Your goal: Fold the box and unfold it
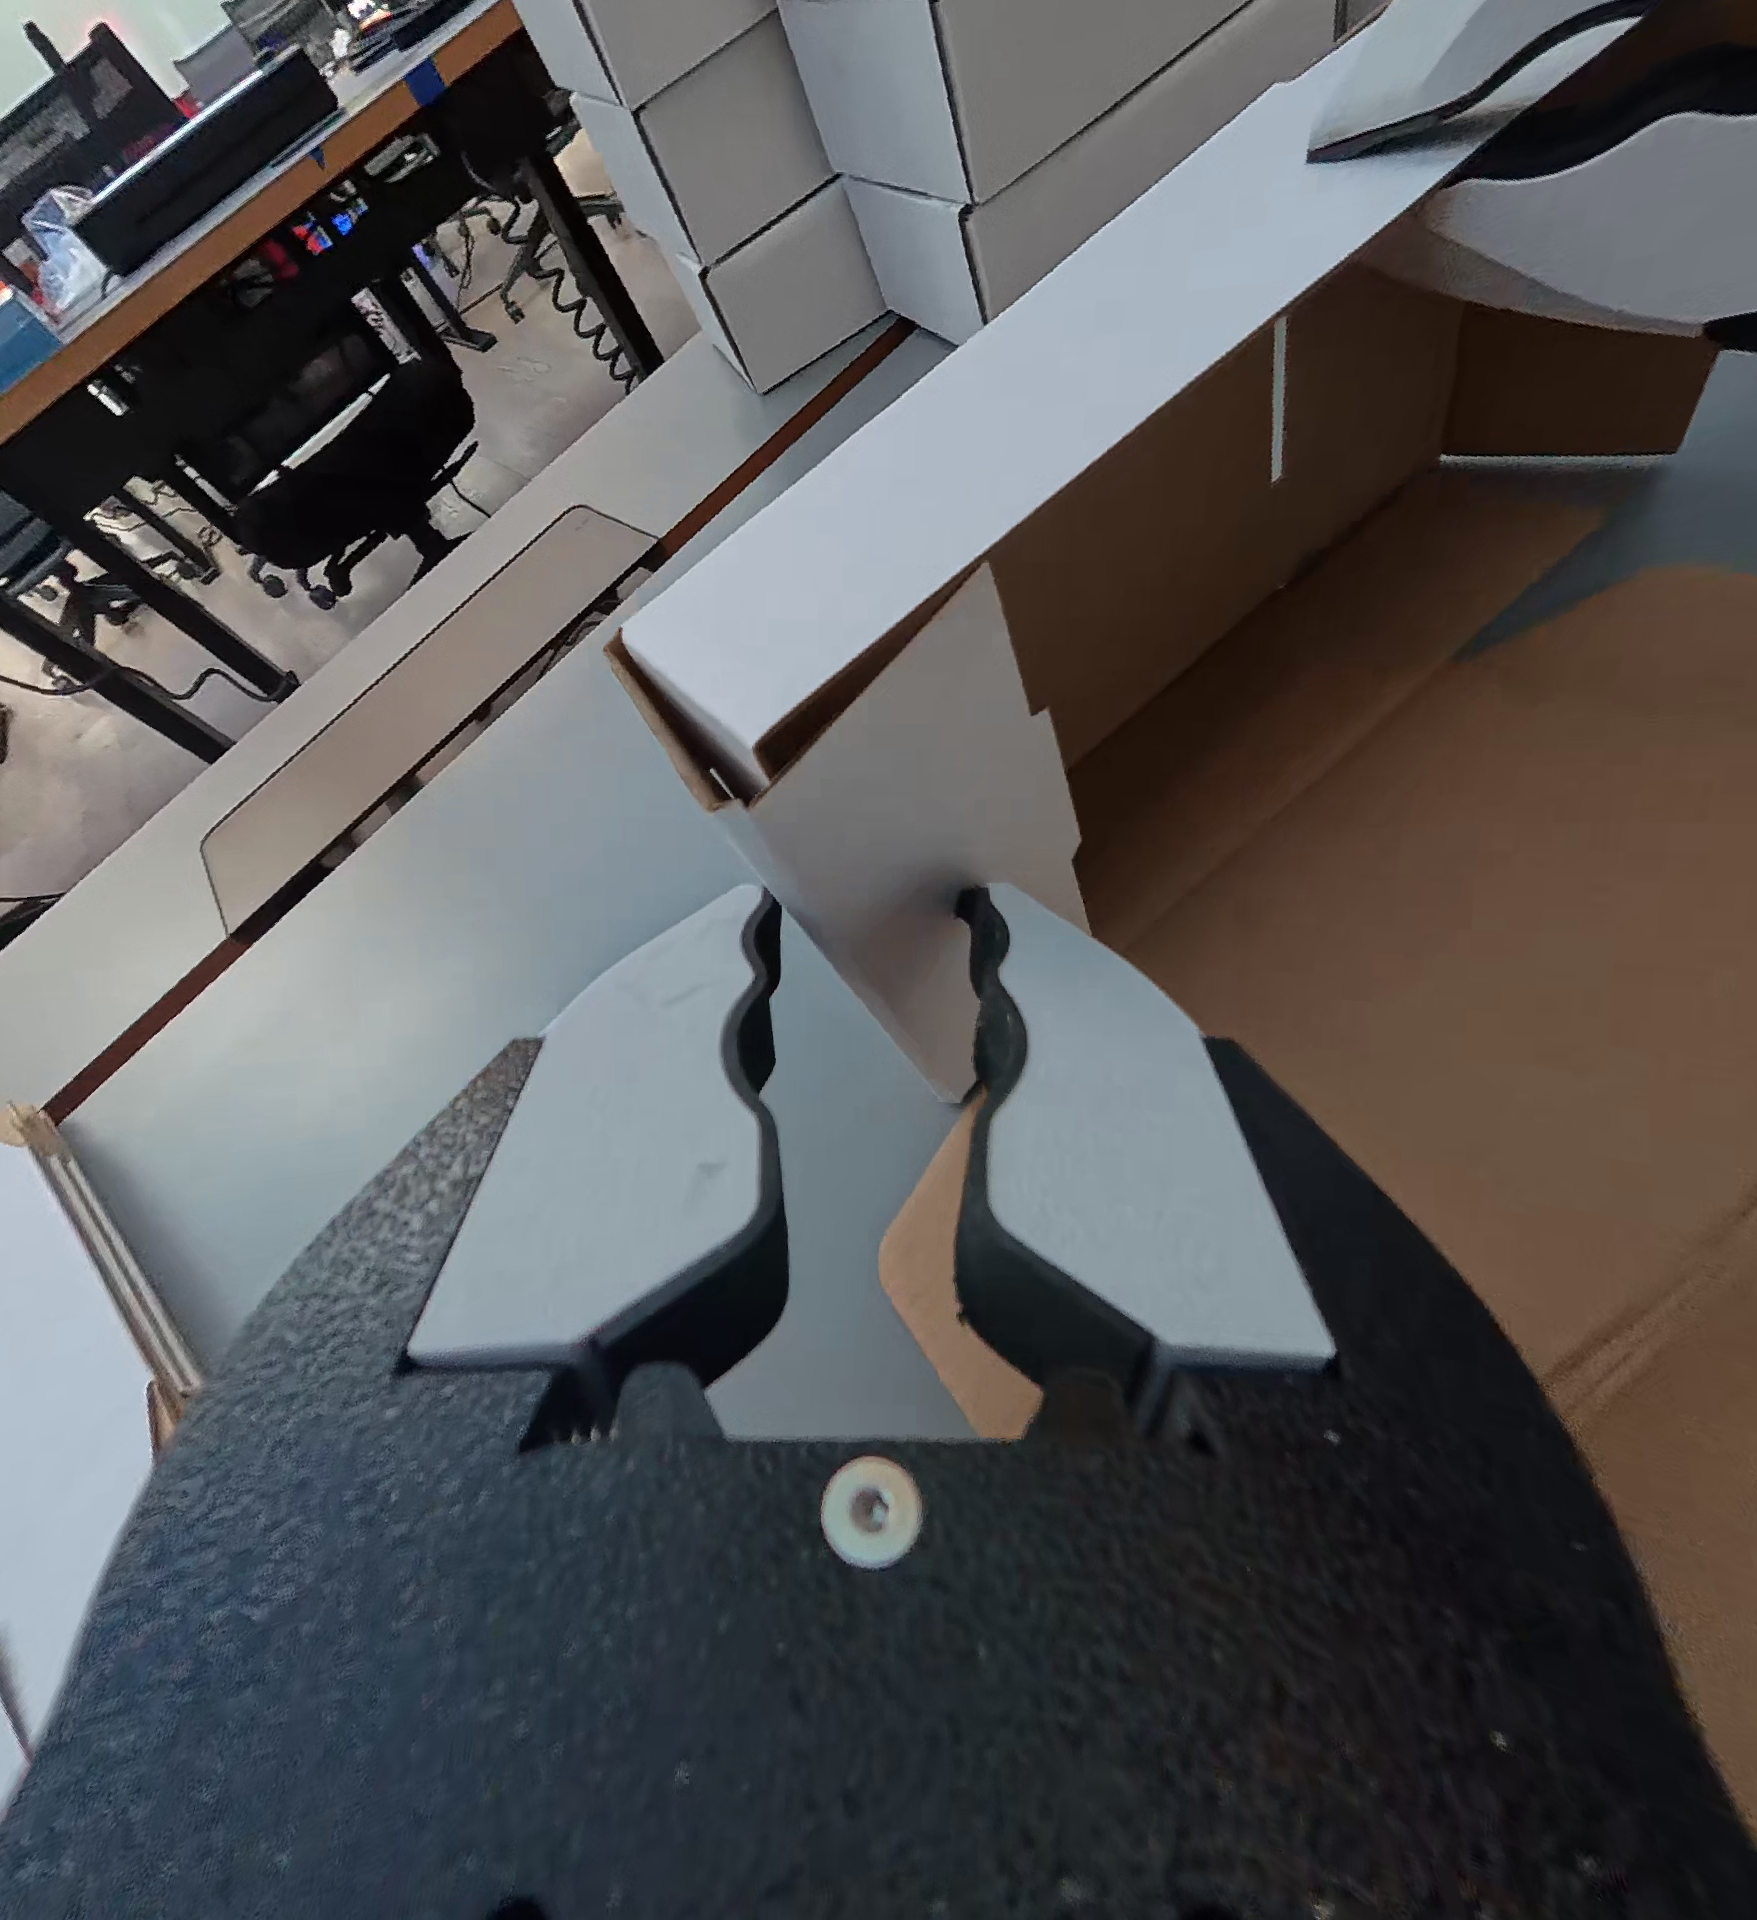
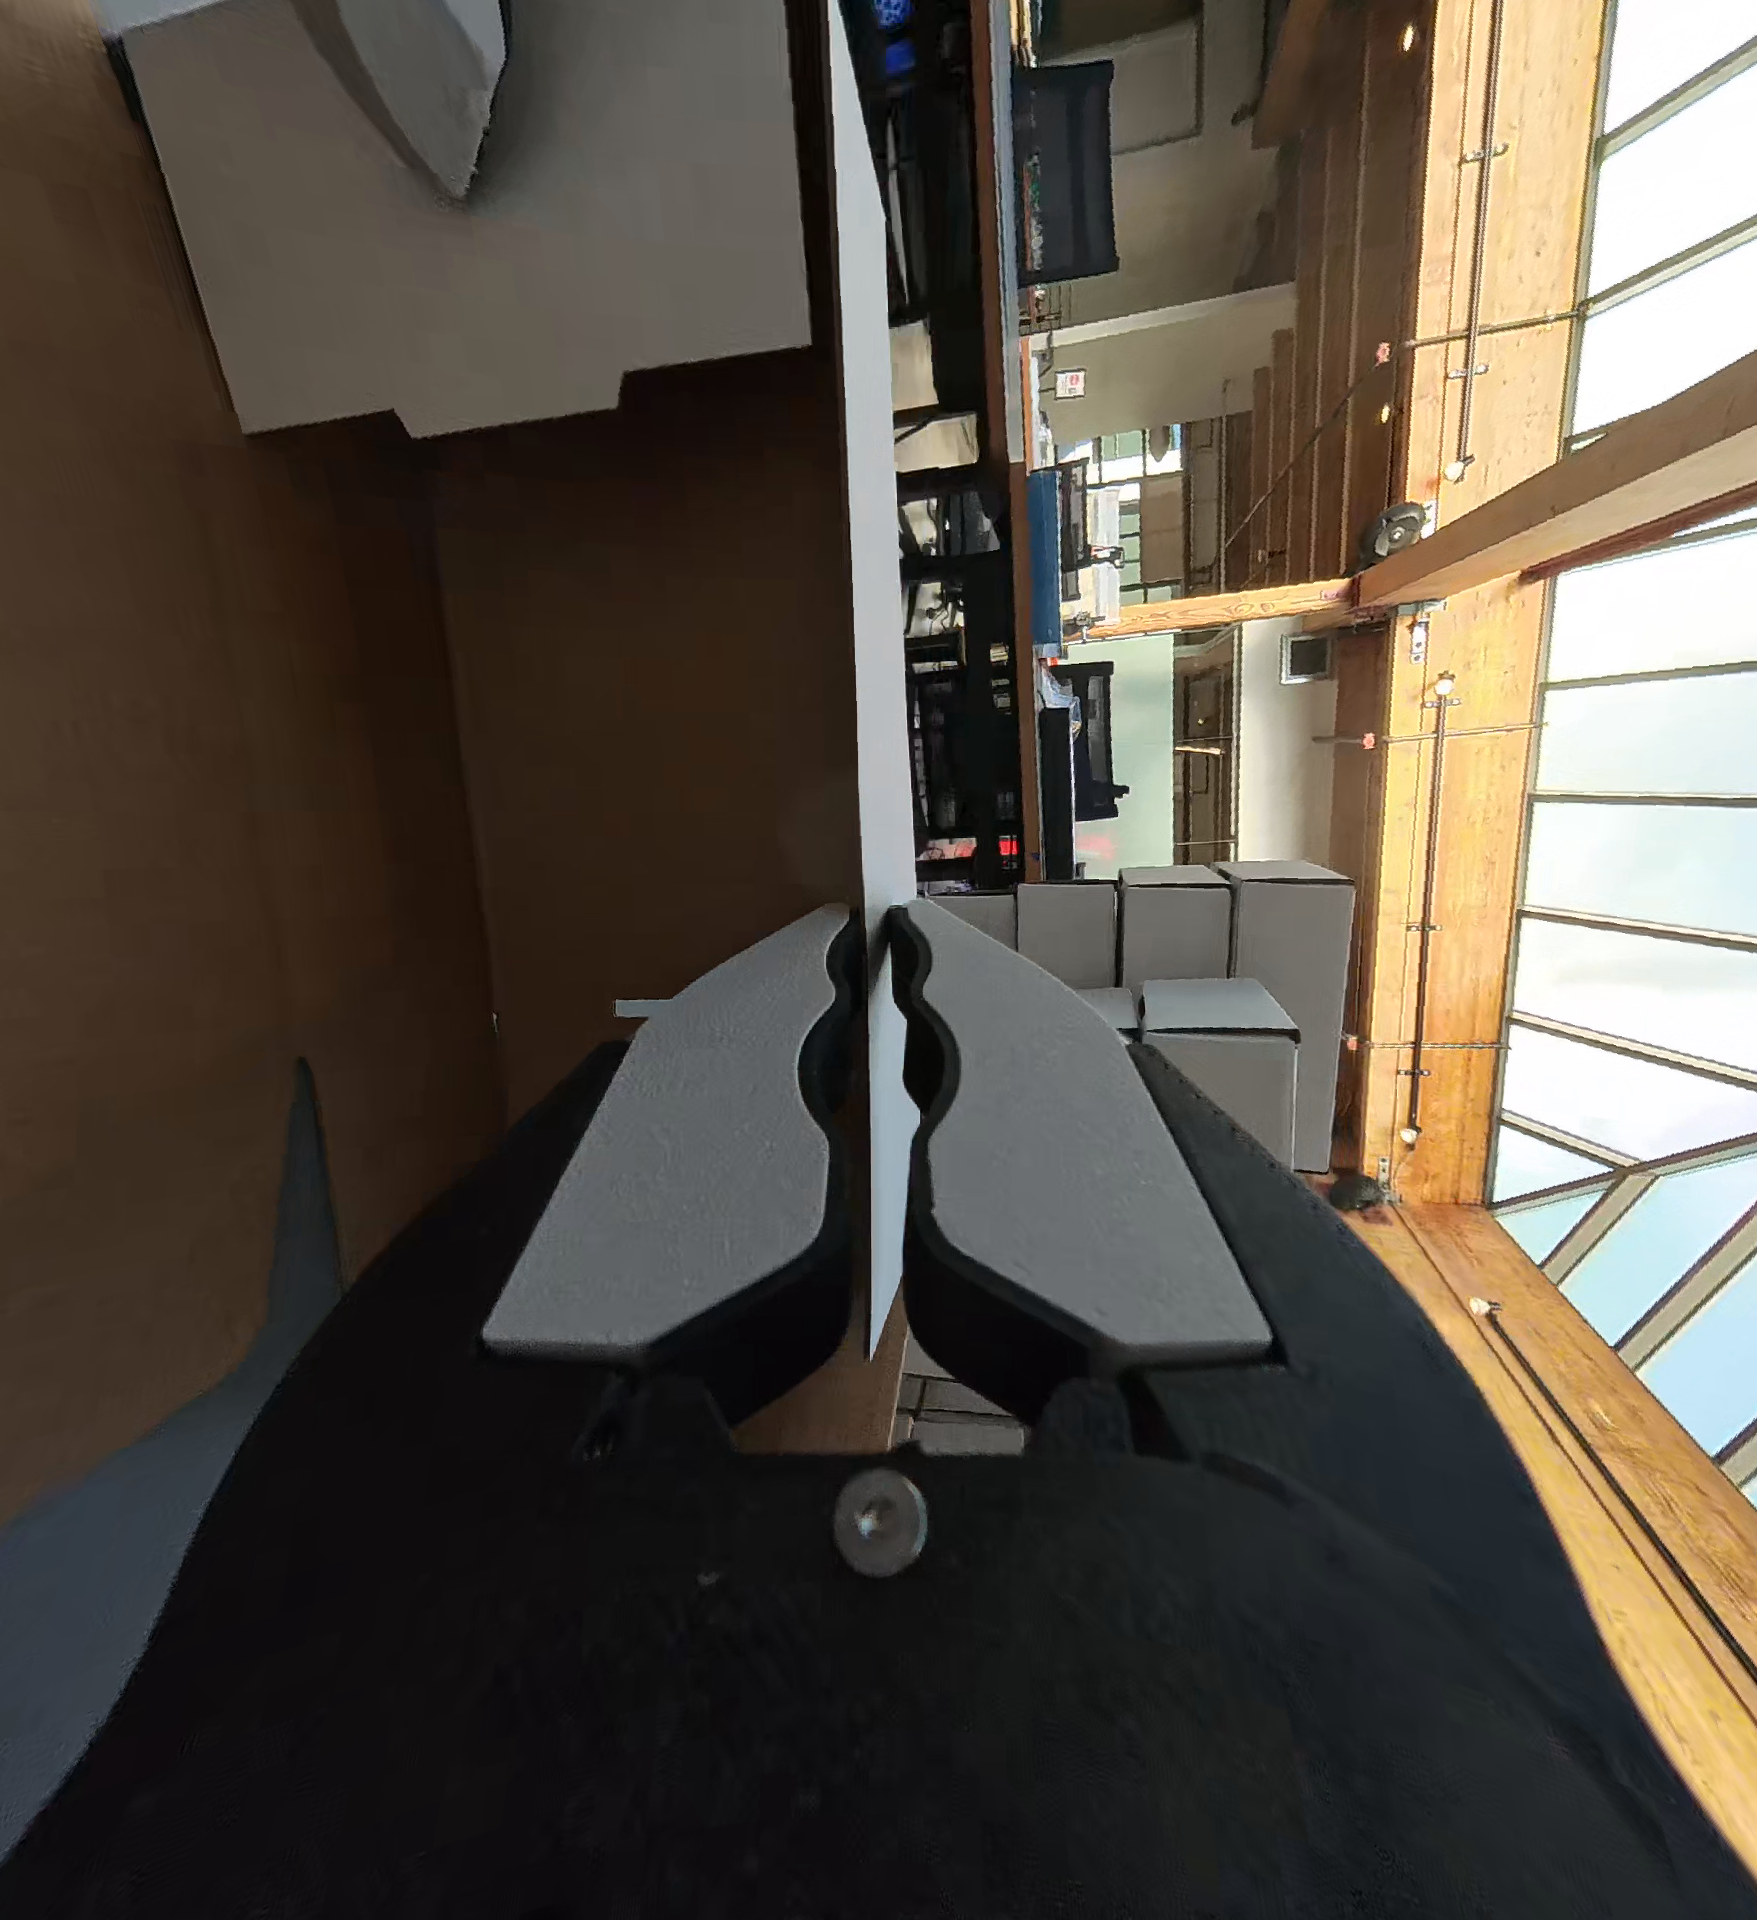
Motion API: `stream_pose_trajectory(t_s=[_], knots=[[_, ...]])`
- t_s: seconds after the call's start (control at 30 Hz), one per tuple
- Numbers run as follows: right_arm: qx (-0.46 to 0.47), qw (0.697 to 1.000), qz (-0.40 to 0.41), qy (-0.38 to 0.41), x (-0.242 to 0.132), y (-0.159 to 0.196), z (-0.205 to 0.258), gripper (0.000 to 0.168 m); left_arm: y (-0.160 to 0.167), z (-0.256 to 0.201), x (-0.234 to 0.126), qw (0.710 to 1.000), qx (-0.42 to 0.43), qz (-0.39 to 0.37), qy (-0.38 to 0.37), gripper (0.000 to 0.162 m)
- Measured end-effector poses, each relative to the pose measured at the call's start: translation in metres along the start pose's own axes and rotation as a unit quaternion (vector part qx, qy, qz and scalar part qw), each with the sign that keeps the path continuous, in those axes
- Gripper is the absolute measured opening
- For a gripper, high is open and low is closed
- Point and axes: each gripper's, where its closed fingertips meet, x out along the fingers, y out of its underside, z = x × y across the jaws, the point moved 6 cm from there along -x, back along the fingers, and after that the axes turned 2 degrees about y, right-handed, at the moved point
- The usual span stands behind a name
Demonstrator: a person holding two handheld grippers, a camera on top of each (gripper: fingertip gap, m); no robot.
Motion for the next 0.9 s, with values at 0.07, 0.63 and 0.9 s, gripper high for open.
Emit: stream_pose_trajectory(t_s=[0.07, 0.63, 0.9], knots=[[0.005, 1.000, -0.002, -0.022, 0.001, 0.000, -0.003, 0.005, -0.005, -0.003, 0.004, 1.000, -0.010, 0.016, -0.014, 0.035], [0.101, 0.989, -0.006, -0.104, 0.015, 0.007, -0.014, 0.008, -0.016, 0.019, 0.041, 0.976, -0.189, 0.019, -0.103, 0.017], [0.103, 0.991, 0.018, -0.079, 0.012, 0.003, -0.010, 0.008, -0.014, 0.018, 0.042, 0.956, -0.244, 0.009, -0.164, 0.006]])
